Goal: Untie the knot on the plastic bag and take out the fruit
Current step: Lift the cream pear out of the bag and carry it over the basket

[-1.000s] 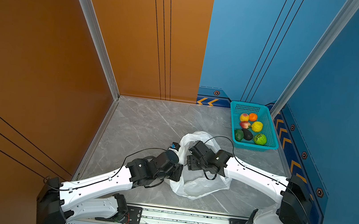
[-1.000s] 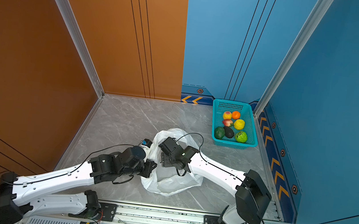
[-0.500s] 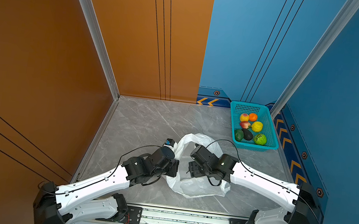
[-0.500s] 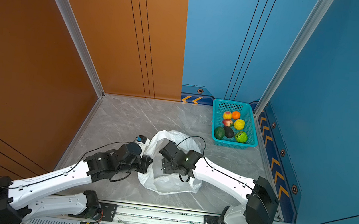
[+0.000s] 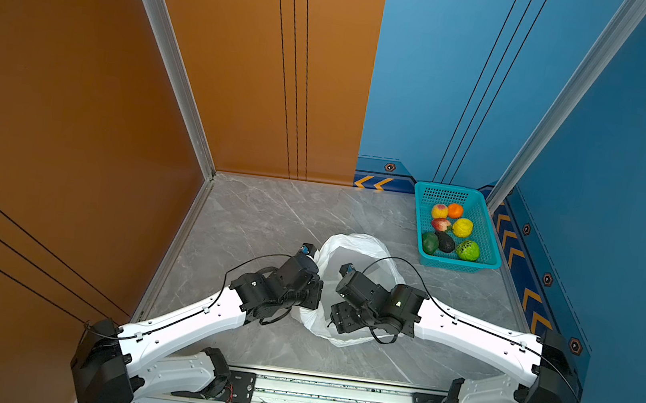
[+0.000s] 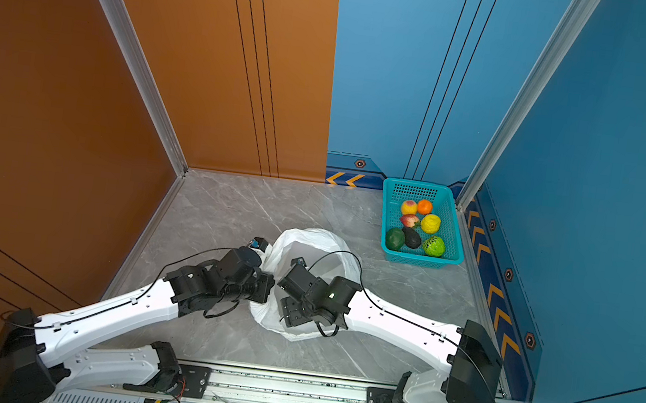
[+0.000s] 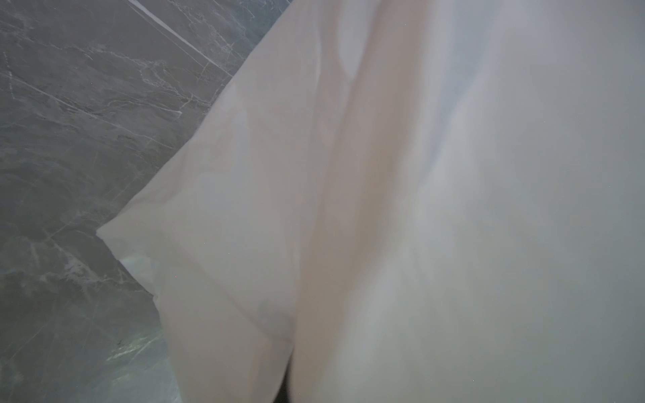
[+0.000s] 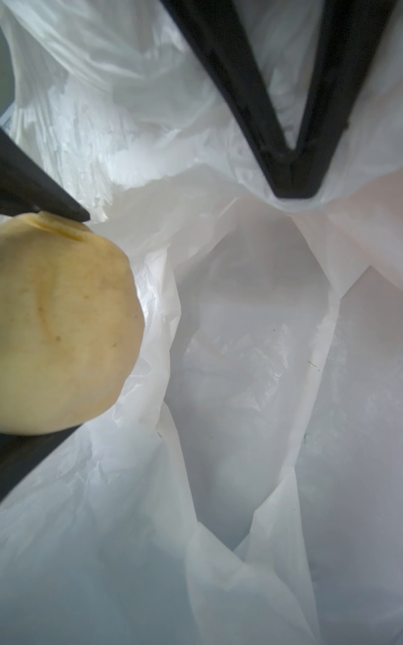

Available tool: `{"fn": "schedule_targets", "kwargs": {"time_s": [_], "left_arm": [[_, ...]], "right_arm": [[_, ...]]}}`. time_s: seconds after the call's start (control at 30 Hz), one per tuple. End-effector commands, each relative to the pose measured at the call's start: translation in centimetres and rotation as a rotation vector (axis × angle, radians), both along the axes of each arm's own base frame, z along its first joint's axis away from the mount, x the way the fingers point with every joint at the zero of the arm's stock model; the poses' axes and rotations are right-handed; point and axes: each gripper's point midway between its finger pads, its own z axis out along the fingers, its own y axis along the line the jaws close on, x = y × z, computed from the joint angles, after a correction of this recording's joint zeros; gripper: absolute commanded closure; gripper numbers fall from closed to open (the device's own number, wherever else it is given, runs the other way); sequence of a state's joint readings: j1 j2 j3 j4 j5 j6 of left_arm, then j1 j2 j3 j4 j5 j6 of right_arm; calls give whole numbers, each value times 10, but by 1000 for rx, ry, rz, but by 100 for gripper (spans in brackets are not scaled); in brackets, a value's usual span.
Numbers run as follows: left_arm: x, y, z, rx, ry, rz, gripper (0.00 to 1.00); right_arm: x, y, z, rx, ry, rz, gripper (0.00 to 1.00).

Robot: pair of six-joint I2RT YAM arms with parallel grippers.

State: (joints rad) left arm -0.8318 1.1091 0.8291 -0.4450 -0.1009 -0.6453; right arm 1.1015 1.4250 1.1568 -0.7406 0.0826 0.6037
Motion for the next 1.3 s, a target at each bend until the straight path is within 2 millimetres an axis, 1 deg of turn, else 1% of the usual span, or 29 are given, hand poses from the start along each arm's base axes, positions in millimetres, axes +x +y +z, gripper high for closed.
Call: {"fn": "schedule_targets", "kwargs": {"time_s": [0.0, 0.03, 0.17, 0.27, 0.33, 0.43, 0.5, 0.53, 0.57, 0.63, 0.67, 0.8, 1.0, 1.1, 1.17, 1.27], "left_arm": [[1, 0, 6, -4, -4, -16, 100], [0, 0, 6, -5, -3, -17, 100], [-1, -1, 6, -7, -1, -24, 100], [0, -1, 6, -4, -2, -26, 100], [0, -2, 6, -2, 0, -28, 100], [1, -3, 6, -4, 0, -29, 100], [0, -3, 5, -4, 2, -31, 100], [0, -3, 6, -4, 1, -30, 100], [1, -2, 6, -4, -2, -28, 100], [0, -1, 8, -8, -8, -25, 100], [0, 0, 9, -9, -11, -22, 100], [0, -1, 9, -11, -9, -22, 100], [2, -5, 11, -16, -10, -31, 100], [3, -6, 12, -20, -11, -34, 100], [3, -8, 12, -26, -11, -37, 100], [4, -9, 14, -34, -15, -40, 100]], "right_arm": [[0, -4, 36, 65, -24, -19, 39], [1, -6, 41, 72, -29, -25, 39], [13, -17, 74, 133, -61, -69, 38], [27, -29, 101, 193, -85, -117, 38], [39, -38, 114, 225, -88, -150, 38], [63, -56, 134, 264, -119, -207, 38], [81, -71, 147, 280, -145, -253, 38], [87, -77, 152, 286, -155, -270, 38], [99, -90, 157, 296, -168, -314, 38], [116, -108, 167, 309, -191, -365, 38], [124, -117, 168, 311, -196, -392, 38], [159, -159, 167, 303, -211, -519, 38], [216, -222, 153, 273, -235, -702, 38], [248, -249, 139, 251, -239, -776, 38], [270, -267, 122, 233, -229, -824, 38], [297, -285, 99, 197, -217, -874, 38]]}}
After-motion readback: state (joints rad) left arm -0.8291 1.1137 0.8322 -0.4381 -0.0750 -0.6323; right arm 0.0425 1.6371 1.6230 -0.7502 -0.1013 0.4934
